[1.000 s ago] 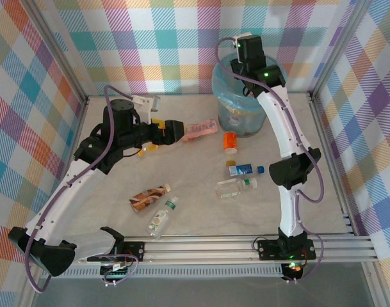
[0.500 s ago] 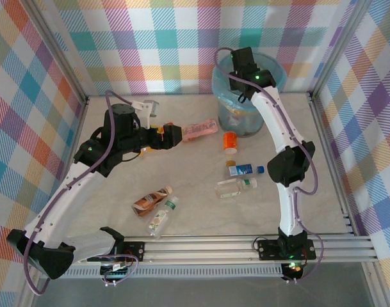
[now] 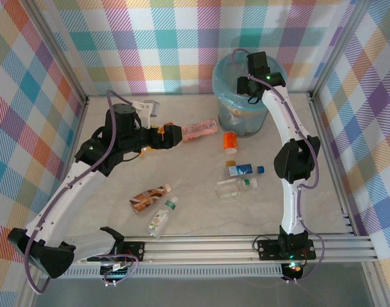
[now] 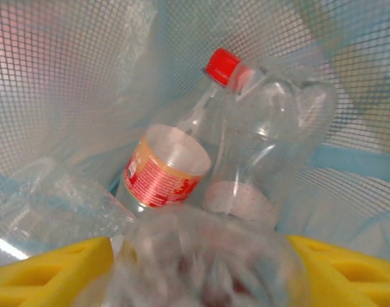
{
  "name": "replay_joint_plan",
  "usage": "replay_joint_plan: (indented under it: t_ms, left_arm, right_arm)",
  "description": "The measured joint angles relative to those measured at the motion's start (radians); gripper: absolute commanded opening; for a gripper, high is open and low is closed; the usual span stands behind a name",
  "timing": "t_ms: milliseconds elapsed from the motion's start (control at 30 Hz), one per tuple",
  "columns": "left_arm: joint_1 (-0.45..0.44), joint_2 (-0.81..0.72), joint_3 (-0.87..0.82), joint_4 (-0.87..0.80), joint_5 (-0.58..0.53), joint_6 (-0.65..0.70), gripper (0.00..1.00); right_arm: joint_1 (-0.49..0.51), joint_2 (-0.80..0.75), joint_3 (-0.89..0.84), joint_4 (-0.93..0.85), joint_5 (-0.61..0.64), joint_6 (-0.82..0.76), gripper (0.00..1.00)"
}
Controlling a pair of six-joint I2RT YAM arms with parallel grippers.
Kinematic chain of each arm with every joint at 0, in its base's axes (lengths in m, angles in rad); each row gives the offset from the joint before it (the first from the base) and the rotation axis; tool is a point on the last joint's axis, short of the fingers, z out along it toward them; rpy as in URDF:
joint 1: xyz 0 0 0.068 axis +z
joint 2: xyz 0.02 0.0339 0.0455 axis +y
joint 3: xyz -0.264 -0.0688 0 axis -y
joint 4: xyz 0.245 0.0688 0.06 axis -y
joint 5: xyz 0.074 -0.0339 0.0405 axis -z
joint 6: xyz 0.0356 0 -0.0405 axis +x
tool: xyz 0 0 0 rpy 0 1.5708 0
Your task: Put the plastic bottles in the bin
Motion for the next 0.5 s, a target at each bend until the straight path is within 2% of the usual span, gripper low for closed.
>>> replay_joint_plan:
  t_ms: [200,500]
  left_arm:
    - [0.0,0.011,0.004,-0.017,-0.01,0.0,1.0]
    - [0.0,0.012,0.046,-0.107,-0.091,0.002,1.0]
  right_arm:
    - [0.0,0.003,0.013,-0.005,-0.053,0.011,0.85]
    - [0.0,-0.039,0.068,-0.009,-0.073,0.018,0.9]
